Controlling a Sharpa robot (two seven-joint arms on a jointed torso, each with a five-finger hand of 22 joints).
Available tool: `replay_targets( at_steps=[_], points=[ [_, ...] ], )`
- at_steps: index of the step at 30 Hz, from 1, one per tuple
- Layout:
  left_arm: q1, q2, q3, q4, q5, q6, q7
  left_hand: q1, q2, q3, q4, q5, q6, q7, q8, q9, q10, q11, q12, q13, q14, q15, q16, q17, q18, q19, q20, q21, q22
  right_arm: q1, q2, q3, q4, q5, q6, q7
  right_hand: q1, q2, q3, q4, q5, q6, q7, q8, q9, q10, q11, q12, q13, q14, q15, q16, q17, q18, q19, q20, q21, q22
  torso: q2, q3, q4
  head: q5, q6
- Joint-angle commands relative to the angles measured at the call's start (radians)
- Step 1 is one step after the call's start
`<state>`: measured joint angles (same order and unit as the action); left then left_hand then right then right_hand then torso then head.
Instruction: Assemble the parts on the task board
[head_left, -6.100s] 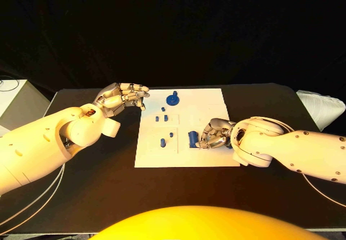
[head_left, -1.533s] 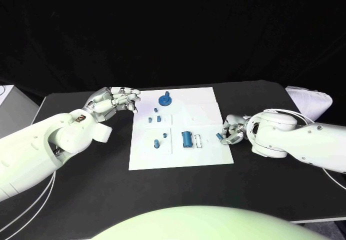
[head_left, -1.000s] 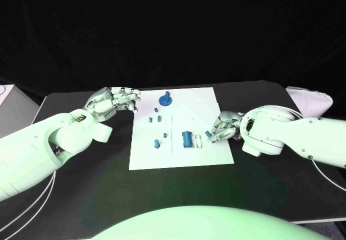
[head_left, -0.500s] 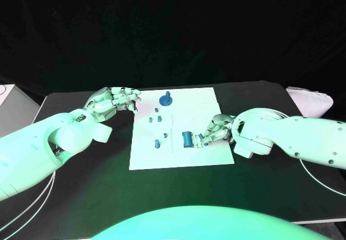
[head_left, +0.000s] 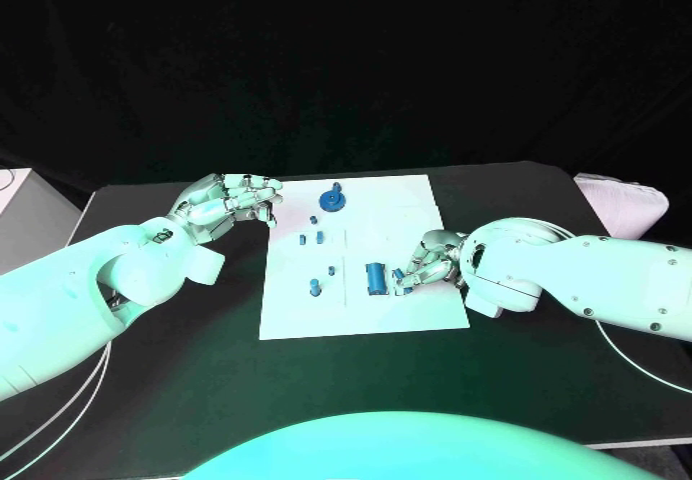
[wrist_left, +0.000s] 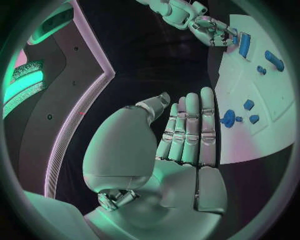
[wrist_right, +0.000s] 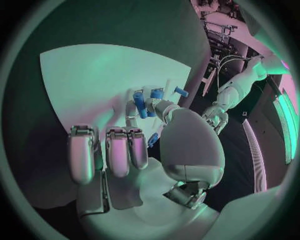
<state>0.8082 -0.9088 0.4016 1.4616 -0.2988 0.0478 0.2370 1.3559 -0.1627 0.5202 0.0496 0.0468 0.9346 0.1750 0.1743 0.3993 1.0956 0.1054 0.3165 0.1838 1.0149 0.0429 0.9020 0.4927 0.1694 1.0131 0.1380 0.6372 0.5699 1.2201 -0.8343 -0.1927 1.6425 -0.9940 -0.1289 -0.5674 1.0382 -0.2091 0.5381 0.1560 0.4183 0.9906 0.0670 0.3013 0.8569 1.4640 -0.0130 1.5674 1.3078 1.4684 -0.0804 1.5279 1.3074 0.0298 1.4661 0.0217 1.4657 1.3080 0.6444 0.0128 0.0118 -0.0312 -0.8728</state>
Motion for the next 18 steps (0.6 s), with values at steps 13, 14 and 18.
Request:
replay_targets(
  at_steps=[13, 14, 18],
  points=[
    [0.000, 0.003, 0.000, -0.001, -0.001, 0.022, 0.006, 0.006, 0.004, -0.001, 0.008, 0.003, -0.009, 0.001, -0.005, 0.001, -0.009, 0.002, 0.008, 0.003, -0.006, 0.000, 0.003, 0.002, 0.013, 0.009, -0.002, -0.008, -0.003, -0.006, 0.017, -0.001, -0.031, -0.044, 0.026, -0.014, -0.020, 0.002, -0.013, 0.007, -0.018, 0.009, 0.003, -0.004, 0.003, 0.107, 0.006, 0.003, 0.263, 0.084, 0.004, -0.005, 0.179, -0.011, 0.097, 0.001, -0.002, 0.233, 0.000, 0.0008, 0.0004, 0.003, 0.000],
    [0.000, 0.004, 0.000, -0.001, -0.001, 0.022, 0.006, 0.006, 0.004, -0.001, 0.008, 0.003, -0.009, 0.001, -0.005, 0.001, -0.009, 0.002, 0.008, 0.003, -0.006, 0.000, 0.003, 0.002, 0.013, 0.009, -0.002, -0.008, -0.003, -0.007, 0.018, -0.001, -0.033, -0.045, 0.027, -0.014, -0.021, 0.003, -0.013, 0.008, -0.020, 0.010, 0.003, -0.005, 0.003, 0.107, 0.006, 0.003, 0.263, 0.084, 0.004, -0.005, 0.179, -0.011, 0.098, 0.001, 0.000, 0.234, 0.001, 0.0012, 0.0008, 0.004, 0.000],
    [0.000, 0.004, 0.000, -0.002, -0.001, 0.022, 0.006, 0.006, 0.004, -0.001, 0.008, 0.003, -0.009, 0.001, -0.005, 0.001, -0.009, 0.002, 0.008, 0.003, -0.006, 0.000, 0.003, 0.002, 0.013, 0.009, -0.002, -0.008, -0.003, -0.008, 0.022, -0.001, -0.037, -0.051, 0.032, -0.014, -0.022, 0.003, -0.014, 0.009, -0.021, 0.010, 0.003, -0.005, 0.003, 0.107, 0.006, 0.003, 0.263, 0.084, 0.004, -0.005, 0.179, -0.011, 0.098, 0.001, 0.000, 0.234, 0.001, 0.0012, 0.0005, 0.003, 0.000]
  ],
)
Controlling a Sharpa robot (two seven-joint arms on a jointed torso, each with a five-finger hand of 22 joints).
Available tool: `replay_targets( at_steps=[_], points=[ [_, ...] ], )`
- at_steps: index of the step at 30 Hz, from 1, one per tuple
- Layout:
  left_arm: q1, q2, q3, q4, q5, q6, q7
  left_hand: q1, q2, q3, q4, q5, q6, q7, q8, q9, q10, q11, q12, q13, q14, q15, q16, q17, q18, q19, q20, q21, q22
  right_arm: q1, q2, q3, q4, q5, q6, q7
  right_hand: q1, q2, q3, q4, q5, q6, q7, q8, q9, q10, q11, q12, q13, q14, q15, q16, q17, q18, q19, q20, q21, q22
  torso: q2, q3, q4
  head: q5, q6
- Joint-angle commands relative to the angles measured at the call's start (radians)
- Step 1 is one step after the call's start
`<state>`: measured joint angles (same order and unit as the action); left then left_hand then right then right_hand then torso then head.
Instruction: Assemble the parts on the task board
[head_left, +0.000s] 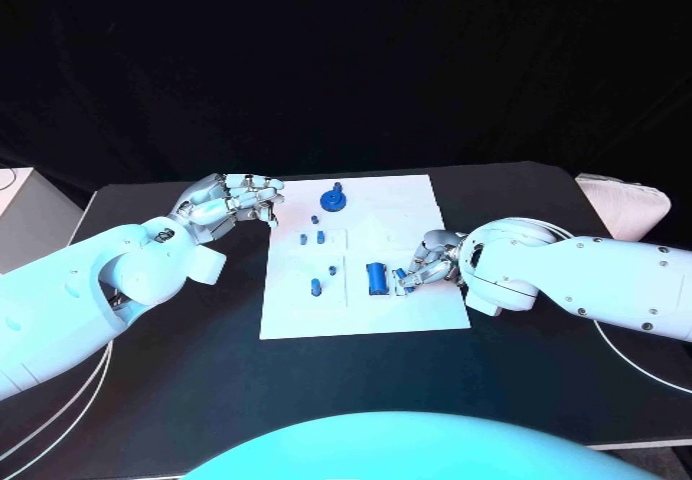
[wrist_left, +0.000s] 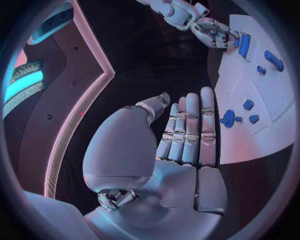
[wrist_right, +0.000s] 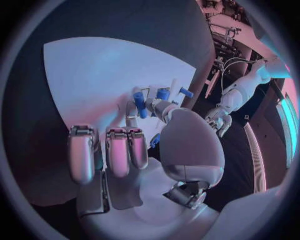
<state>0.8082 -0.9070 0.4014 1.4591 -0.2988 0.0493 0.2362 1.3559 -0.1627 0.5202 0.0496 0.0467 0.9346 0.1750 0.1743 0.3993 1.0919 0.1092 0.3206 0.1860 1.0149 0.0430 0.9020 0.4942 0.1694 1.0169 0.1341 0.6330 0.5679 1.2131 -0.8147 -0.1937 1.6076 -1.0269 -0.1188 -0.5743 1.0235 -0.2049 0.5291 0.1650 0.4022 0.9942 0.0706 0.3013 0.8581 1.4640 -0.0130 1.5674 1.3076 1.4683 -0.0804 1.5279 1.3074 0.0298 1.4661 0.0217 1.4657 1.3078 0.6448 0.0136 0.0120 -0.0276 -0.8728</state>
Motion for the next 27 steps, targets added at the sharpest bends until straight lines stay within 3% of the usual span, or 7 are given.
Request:
replay_targets(
  at_steps=[1, 12, 27],
  points=[
    [0.000, 0.002, 0.000, 0.000, -0.001, 0.021, 0.007, 0.006, 0.004, -0.001, 0.008, 0.003, -0.009, 0.001, -0.005, 0.001, -0.005, -0.001, 0.003, 0.001, -0.006, 0.000, 0.003, 0.001, 0.013, 0.005, 0.002, -0.004, -0.001, -0.002, 0.002, 0.000, -0.003, -0.018, 0.023, -0.007, -0.008, -0.001, -0.005, 0.000, -0.005, 0.006, -0.001, -0.005, 0.002, 0.107, 0.006, 0.003, 0.263, 0.084, 0.004, -0.005, 0.179, -0.011, 0.097, 0.001, 0.000, 0.234, 0.000, 0.0004, 0.0003, 0.000, 0.000],
    [0.000, 0.003, 0.000, 0.000, -0.001, 0.021, 0.007, 0.006, 0.004, -0.001, 0.008, 0.003, -0.009, 0.001, -0.005, 0.001, -0.005, -0.001, 0.003, 0.001, -0.006, 0.000, 0.003, 0.001, 0.013, 0.005, 0.002, -0.004, -0.001, -0.006, 0.009, 0.000, -0.005, -0.017, 0.023, -0.007, -0.011, -0.001, -0.007, 0.002, -0.007, 0.008, -0.001, -0.005, 0.002, 0.107, 0.006, 0.003, 0.263, 0.084, 0.004, -0.005, 0.178, -0.011, 0.097, 0.001, 0.000, 0.234, 0.000, 0.0001, -0.0001, 0.002, 0.000],
    [0.000, 0.003, 0.000, -0.001, -0.001, 0.023, 0.006, 0.006, 0.004, -0.001, 0.008, 0.003, -0.009, 0.001, -0.005, 0.001, -0.005, -0.001, 0.003, 0.001, -0.006, 0.000, 0.003, 0.001, 0.013, 0.005, 0.002, -0.004, -0.001, -0.012, 0.004, 0.000, 0.018, -0.015, -0.038, 0.003, -0.028, -0.003, -0.024, 0.016, -0.037, 0.014, -0.003, -0.005, 0.006, 0.107, 0.004, 0.003, 0.263, 0.085, 0.003, -0.003, 0.182, -0.012, 0.098, 0.001, 0.004, 0.235, 0.000, 0.0004, -0.0001, 0.005, 0.000]
  ],
)
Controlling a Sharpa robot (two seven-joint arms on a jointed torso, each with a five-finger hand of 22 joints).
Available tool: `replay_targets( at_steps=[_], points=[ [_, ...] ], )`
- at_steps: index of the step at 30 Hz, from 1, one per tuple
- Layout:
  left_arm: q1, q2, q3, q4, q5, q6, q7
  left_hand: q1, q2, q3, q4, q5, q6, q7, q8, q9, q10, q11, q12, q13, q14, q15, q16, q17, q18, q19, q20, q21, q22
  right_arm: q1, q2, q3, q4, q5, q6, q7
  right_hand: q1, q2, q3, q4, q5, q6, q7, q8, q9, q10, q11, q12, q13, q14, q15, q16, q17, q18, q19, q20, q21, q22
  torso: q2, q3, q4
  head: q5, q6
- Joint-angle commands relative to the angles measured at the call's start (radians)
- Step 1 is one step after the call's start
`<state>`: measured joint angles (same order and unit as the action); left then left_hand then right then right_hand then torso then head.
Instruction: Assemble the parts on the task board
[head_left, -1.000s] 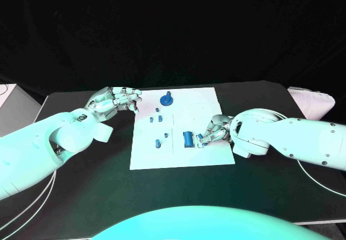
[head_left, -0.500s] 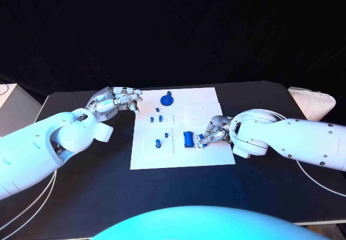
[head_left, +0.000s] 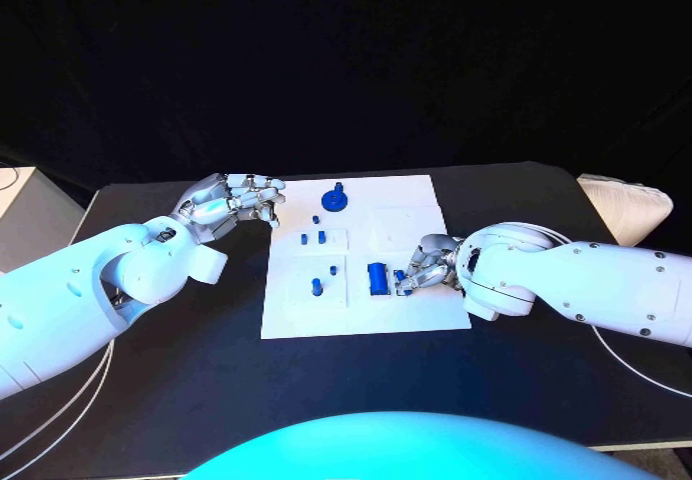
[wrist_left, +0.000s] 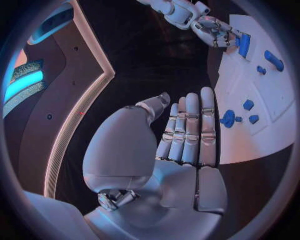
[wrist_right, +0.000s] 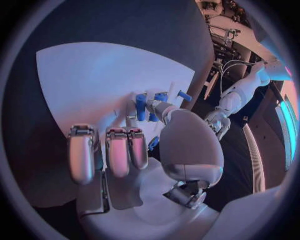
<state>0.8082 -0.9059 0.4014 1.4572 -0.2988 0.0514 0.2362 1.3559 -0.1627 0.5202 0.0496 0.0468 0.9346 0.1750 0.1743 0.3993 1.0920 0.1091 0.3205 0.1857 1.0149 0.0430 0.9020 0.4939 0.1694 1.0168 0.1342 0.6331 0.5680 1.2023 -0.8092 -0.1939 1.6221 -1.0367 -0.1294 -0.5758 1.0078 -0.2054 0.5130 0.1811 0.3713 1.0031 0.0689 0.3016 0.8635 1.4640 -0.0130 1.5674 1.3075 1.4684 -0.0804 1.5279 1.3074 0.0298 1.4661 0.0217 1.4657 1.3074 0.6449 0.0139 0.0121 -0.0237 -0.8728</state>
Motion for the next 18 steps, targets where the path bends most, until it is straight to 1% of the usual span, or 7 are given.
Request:
replay_targets(
  at_steps=[1, 6, 14, 17, 18],
  points=[
    [0.000, 0.002, 0.000, 0.000, -0.001, 0.021, 0.006, 0.006, 0.004, -0.001, 0.008, 0.003, -0.009, 0.001, -0.005, 0.001, -0.005, -0.001, 0.004, 0.001, -0.006, 0.000, 0.003, 0.001, 0.013, 0.005, 0.002, -0.004, -0.001, -0.001, -0.002, 0.000, 0.004, -0.006, -0.031, 0.004, -0.014, -0.003, -0.009, 0.002, -0.009, 0.006, -0.002, -0.006, 0.001, 0.107, 0.004, 0.003, 0.263, 0.085, 0.003, -0.003, 0.182, -0.012, 0.098, 0.001, 0.004, 0.236, -0.001, 0.0000, -0.0002, 0.001, 0.000],
    [0.000, 0.002, 0.000, 0.000, -0.001, 0.021, 0.006, 0.006, 0.005, -0.002, 0.010, 0.003, -0.009, 0.001, -0.005, 0.001, -0.007, -0.001, 0.005, 0.003, -0.007, 0.000, 0.003, 0.002, 0.013, 0.007, 0.002, -0.007, -0.003, -0.002, -0.008, 0.000, 0.004, -0.007, -0.048, 0.006, -0.018, -0.001, -0.012, 0.007, -0.013, 0.010, -0.003, -0.005, 0.002, 0.107, 0.003, 0.003, 0.263, 0.086, 0.002, -0.002, 0.184, -0.013, 0.098, 0.000, 0.007, 0.237, -0.001, -0.0005, -0.0007, 0.002, 0.000],
    [0.000, 0.002, 0.000, 0.000, -0.001, 0.022, 0.005, 0.006, 0.005, -0.002, 0.011, 0.003, -0.008, 0.001, -0.005, 0.002, -0.008, -0.001, 0.005, 0.003, -0.007, 0.000, 0.002, 0.003, 0.013, 0.007, 0.002, -0.007, -0.003, -0.002, -0.009, 0.001, 0.004, -0.007, -0.052, 0.005, -0.020, 0.000, -0.013, 0.009, -0.015, 0.012, -0.003, -0.004, 0.003, 0.107, 0.003, 0.003, 0.263, 0.085, 0.002, -0.003, 0.183, -0.012, 0.098, 0.000, 0.006, 0.236, 0.000, -0.0003, -0.0001, 0.001, 0.000],
    [0.000, 0.002, 0.000, 0.000, -0.001, 0.021, 0.005, 0.006, 0.005, -0.002, 0.011, 0.003, -0.008, 0.001, -0.005, 0.002, -0.008, -0.001, 0.005, 0.003, -0.007, 0.000, 0.002, 0.003, 0.013, 0.007, 0.002, -0.007, -0.003, -0.002, -0.008, 0.001, 0.004, -0.007, -0.052, 0.005, -0.026, -0.003, -0.020, 0.014, -0.022, 0.012, -0.004, -0.004, 0.005, 0.107, 0.002, 0.003, 0.263, 0.085, 0.001, -0.004, 0.180, -0.012, 0.098, -0.001, 0.003, 0.236, 0.000, -0.0008, -0.0005, 0.001, 0.000],
    [0.000, 0.002, 0.000, 0.000, -0.001, 0.021, 0.005, 0.006, 0.005, -0.002, 0.011, 0.003, -0.008, 0.001, -0.005, 0.002, -0.008, -0.001, 0.005, 0.003, -0.007, 0.000, 0.002, 0.003, 0.013, 0.007, 0.002, -0.007, -0.003, -0.002, -0.008, 0.001, 0.004, -0.006, -0.052, 0.005, -0.029, -0.004, -0.024, 0.018, -0.031, 0.012, -0.004, -0.004, 0.005, 0.107, 0.002, 0.003, 0.263, 0.085, 0.001, -0.004, 0.181, -0.012, 0.098, -0.001, 0.002, 0.235, 0.000, -0.0008, -0.0007, 0.001, 0.000]
  ],
)
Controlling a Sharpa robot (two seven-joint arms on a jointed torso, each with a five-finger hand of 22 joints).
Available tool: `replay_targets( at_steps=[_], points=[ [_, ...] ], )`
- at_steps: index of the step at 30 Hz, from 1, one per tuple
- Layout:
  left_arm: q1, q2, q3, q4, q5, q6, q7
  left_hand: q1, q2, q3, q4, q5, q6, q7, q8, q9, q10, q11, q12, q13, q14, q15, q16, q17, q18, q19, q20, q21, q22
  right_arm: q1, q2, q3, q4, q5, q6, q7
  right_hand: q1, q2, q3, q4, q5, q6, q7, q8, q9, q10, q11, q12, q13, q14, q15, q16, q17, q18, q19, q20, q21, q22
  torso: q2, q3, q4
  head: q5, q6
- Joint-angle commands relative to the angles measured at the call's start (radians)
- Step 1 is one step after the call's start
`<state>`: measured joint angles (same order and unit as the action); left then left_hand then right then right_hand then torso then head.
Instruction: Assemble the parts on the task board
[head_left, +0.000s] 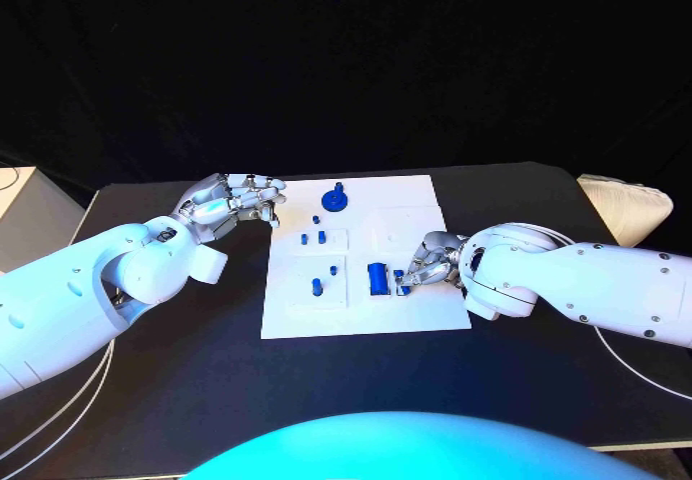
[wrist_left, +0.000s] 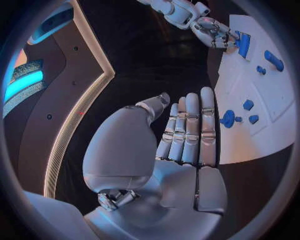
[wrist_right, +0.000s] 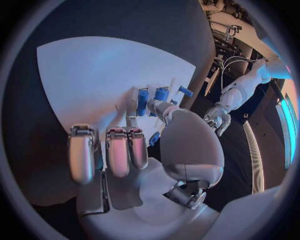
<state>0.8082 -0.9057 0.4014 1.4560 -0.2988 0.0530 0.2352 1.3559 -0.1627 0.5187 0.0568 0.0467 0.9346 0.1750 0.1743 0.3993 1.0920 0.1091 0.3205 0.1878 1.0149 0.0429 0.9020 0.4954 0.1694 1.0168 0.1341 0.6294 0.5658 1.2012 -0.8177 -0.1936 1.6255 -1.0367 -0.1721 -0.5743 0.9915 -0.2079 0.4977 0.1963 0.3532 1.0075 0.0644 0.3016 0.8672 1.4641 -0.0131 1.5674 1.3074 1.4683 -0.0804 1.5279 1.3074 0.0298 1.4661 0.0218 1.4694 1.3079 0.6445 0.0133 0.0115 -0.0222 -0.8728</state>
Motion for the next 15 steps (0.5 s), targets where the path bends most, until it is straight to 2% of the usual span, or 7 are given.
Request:
replay_targets(
  at_steps=[1, 7, 9, 11, 15],
  points=[
    [0.000, 0.002, 0.000, 0.001, -0.001, 0.020, 0.006, 0.006, 0.005, 0.000, 0.004, 0.003, -0.008, 0.001, -0.005, 0.002, -0.008, -0.001, 0.005, 0.001, -0.007, 0.000, 0.002, 0.001, 0.013, 0.007, 0.002, -0.003, -0.001, -0.001, 0.001, 0.000, 0.000, -0.006, -0.009, 0.004, -0.016, -0.002, -0.014, 0.008, -0.029, 0.007, 0.000, -0.005, 0.003, 0.107, 0.002, 0.003, 0.263, 0.085, 0.001, -0.004, 0.180, -0.012, 0.098, -0.001, -0.002, 0.235, 0.000, -0.0001, -0.0002, -0.001, 0.000],
    [0.000, 0.002, 0.000, 0.001, -0.001, 0.020, 0.005, 0.006, 0.005, 0.000, 0.004, 0.003, -0.008, 0.001, -0.005, 0.002, -0.008, -0.001, 0.005, 0.001, -0.007, 0.000, 0.002, 0.001, 0.013, 0.007, 0.002, -0.003, -0.001, -0.001, 0.002, 0.000, 0.006, 0.005, -0.008, 0.009, -0.028, -0.007, -0.034, 0.026, -0.057, 0.008, 0.000, -0.007, 0.006, 0.107, 0.002, 0.003, 0.263, 0.085, 0.001, -0.004, 0.181, -0.012, 0.098, -0.001, 0.000, 0.235, 0.000, 0.0001, 0.0002, -0.001, 0.000],
    [0.000, 0.002, 0.000, 0.001, -0.001, 0.020, 0.005, 0.006, 0.005, -0.001, 0.005, 0.003, -0.008, 0.001, -0.004, 0.002, -0.009, -0.001, 0.005, 0.002, -0.007, 0.000, 0.002, 0.002, 0.013, 0.008, 0.003, -0.005, -0.002, -0.001, 0.000, 0.000, 0.011, 0.012, -0.009, 0.012, -0.033, -0.010, -0.060, 0.042, -0.096, 0.009, -0.002, -0.007, 0.009, 0.107, 0.000, 0.003, 0.263, 0.085, 0.000, -0.003, 0.182, -0.012, 0.098, -0.002, 0.001, 0.236, 0.000, 0.0002, 0.0005, -0.001, 0.000],
    [0.000, 0.002, 0.000, 0.000, -0.001, 0.020, 0.005, 0.006, 0.005, -0.001, 0.005, 0.003, -0.008, 0.001, -0.004, 0.002, -0.009, -0.001, 0.005, 0.002, -0.007, 0.000, 0.002, 0.002, 0.013, 0.008, 0.003, -0.005, -0.002, -0.002, -0.003, 0.000, 0.015, 0.015, -0.011, 0.015, -0.030, -0.009, -0.080, 0.054, -0.116, 0.009, -0.003, -0.008, 0.011, 0.107, 0.000, 0.003, 0.263, 0.085, -0.001, -0.003, 0.182, -0.012, 0.098, -0.002, 0.002, 0.236, 0.000, 0.0002, 0.0007, -0.001, 0.000],
    [0.000, 0.002, 0.000, 0.000, -0.001, 0.020, 0.005, 0.006, 0.005, -0.001, 0.005, 0.003, -0.008, 0.001, -0.004, 0.002, -0.009, -0.001, 0.005, 0.002, -0.007, 0.000, 0.002, 0.002, 0.013, 0.008, 0.003, -0.005, -0.002, -0.002, -0.014, 0.000, 0.025, 0.016, -0.012, 0.018, -0.029, -0.009, -0.085, 0.056, -0.119, 0.009, -0.003, -0.008, 0.011, 0.107, 0.000, 0.003, 0.263, 0.085, -0.001, -0.003, 0.182, -0.012, 0.098, -0.003, 0.001, 0.236, 0.000, 0.0003, 0.0008, -0.001, 0.000]
  ],
)
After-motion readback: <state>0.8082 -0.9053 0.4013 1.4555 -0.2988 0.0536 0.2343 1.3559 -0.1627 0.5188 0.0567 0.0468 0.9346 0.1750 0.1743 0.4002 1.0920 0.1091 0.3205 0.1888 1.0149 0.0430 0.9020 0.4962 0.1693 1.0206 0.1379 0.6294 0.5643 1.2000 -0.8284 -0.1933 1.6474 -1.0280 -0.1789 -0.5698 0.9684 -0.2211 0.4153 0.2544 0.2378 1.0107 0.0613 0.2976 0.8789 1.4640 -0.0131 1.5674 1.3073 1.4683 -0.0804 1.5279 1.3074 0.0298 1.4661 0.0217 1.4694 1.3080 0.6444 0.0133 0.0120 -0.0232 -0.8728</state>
